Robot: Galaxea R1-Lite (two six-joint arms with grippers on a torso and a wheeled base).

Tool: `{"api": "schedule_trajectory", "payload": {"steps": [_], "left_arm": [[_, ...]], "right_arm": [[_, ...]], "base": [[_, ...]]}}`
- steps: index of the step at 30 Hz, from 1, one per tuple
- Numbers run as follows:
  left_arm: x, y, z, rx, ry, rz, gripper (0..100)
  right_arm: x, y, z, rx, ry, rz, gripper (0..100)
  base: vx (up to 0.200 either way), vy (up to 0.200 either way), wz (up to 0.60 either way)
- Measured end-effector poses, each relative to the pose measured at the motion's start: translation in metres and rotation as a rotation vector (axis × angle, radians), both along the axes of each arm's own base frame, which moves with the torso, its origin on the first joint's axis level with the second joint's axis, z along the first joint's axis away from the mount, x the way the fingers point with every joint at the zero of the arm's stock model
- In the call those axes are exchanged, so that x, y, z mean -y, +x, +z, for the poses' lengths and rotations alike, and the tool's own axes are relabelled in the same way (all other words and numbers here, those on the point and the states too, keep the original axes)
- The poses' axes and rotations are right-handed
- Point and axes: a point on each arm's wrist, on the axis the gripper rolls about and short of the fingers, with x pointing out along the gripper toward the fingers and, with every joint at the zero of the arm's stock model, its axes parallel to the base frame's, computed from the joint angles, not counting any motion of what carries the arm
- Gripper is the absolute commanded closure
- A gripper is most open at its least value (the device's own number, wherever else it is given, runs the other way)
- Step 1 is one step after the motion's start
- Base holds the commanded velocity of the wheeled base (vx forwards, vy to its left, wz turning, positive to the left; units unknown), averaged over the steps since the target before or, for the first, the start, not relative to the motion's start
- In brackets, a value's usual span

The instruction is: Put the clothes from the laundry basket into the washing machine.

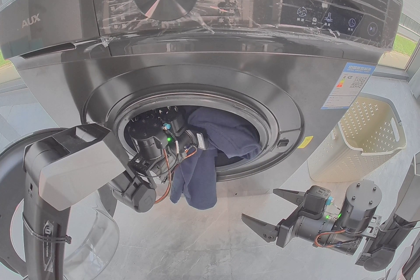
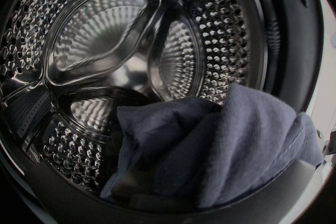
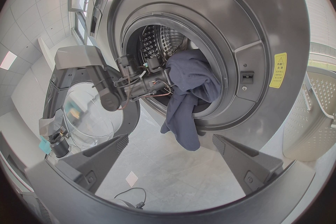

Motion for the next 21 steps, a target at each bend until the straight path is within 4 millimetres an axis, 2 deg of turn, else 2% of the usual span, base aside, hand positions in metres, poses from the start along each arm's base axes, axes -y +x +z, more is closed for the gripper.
{"api": "schedule_trajectory", "payload": {"steps": [7, 15, 21], "left_arm": [[0.002, 0.036, 0.001, -0.011, 0.002, 0.042, 100], [0.01, 0.071, 0.015, -0.005, -0.021, 0.066, 100], [0.009, 0.092, 0.024, 0.016, -0.046, 0.106, 100]], "right_arm": [[-0.001, 0.0, 0.0, 0.0, 0.0, 0.001, 0], [-0.001, 0.001, 0.0, 0.001, 0.001, 0.001, 0], [-0.001, 0.001, 0.0, 0.0, 0.0, 0.001, 0]], "base": [[0.0, 0.0, 0.0], [0.0, 0.0, 0.0], [0.0, 0.0, 0.0]]}}
